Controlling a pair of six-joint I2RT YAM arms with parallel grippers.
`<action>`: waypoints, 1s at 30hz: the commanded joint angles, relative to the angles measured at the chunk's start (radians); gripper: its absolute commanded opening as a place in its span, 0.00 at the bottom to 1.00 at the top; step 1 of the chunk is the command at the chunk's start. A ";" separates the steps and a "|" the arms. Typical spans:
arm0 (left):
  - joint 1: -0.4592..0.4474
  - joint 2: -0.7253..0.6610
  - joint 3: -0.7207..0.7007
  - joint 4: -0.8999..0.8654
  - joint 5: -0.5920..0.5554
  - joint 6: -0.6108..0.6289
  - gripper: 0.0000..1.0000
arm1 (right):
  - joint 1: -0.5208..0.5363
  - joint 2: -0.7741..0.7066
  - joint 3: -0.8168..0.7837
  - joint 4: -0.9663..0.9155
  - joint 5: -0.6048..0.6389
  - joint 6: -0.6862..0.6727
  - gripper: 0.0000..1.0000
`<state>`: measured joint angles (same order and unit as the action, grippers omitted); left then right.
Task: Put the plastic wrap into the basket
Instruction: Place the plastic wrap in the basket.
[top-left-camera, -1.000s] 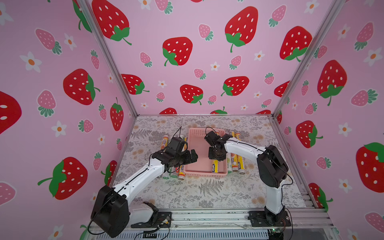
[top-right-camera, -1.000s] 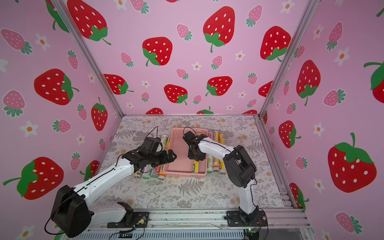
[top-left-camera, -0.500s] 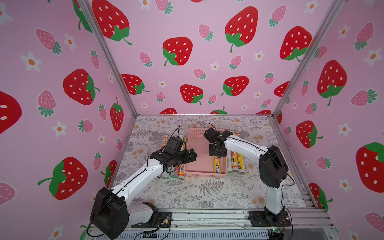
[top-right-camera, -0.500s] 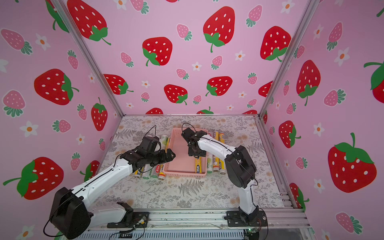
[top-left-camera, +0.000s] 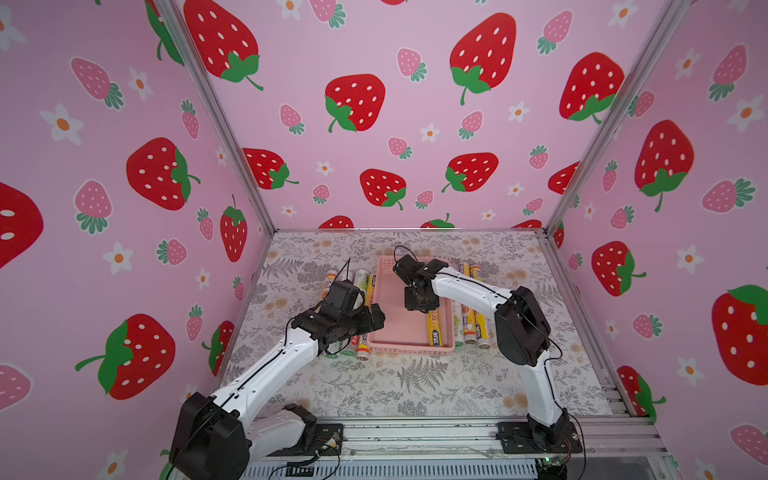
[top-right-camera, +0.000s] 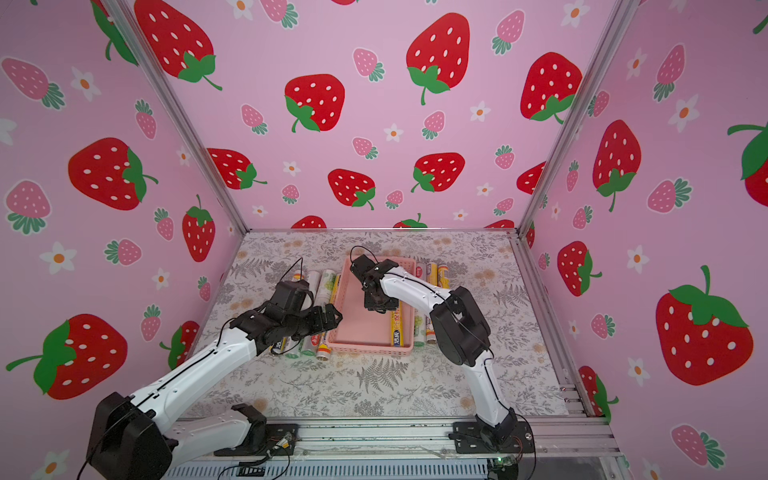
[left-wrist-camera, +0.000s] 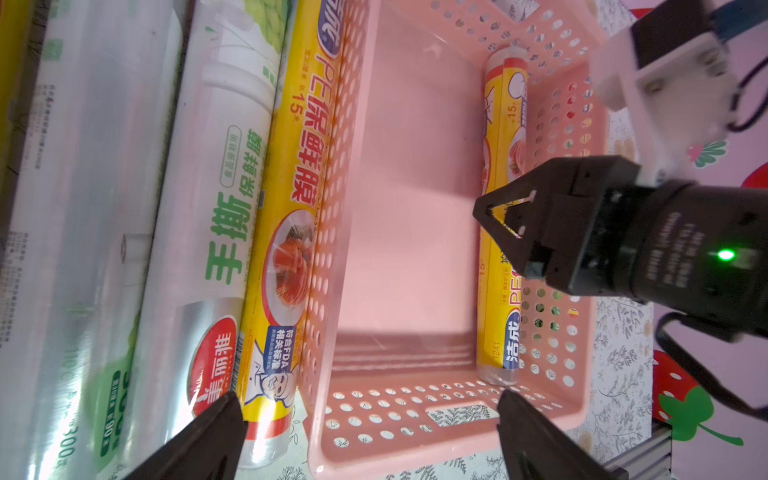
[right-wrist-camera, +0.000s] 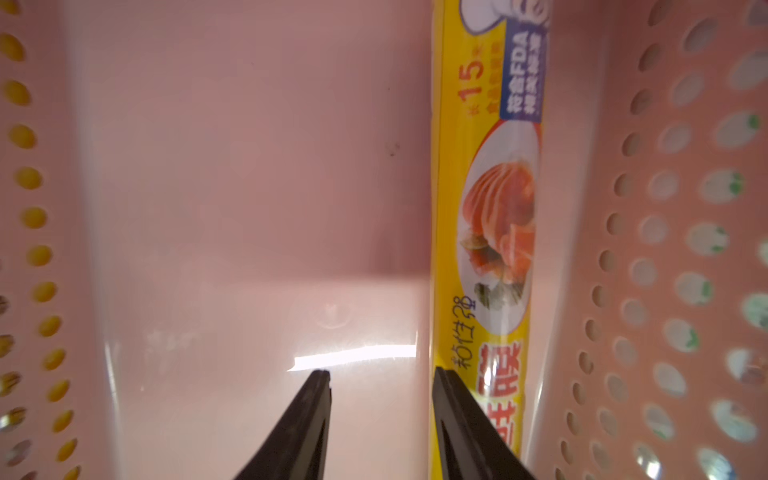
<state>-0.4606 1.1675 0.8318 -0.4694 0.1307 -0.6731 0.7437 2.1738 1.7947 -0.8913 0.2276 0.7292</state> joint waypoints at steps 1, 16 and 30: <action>0.004 -0.018 -0.003 -0.014 -0.013 0.006 1.00 | 0.003 0.007 0.031 -0.019 0.034 -0.007 0.42; 0.004 -0.023 0.000 -0.024 -0.013 0.007 1.00 | -0.024 0.003 -0.020 -0.010 0.132 0.028 0.41; 0.004 0.016 -0.013 0.003 0.000 0.006 1.00 | -0.023 -0.065 -0.020 -0.001 0.184 0.027 0.38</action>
<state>-0.4606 1.1652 0.8307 -0.4721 0.1310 -0.6773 0.7212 2.1509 1.7702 -0.8837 0.3840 0.7574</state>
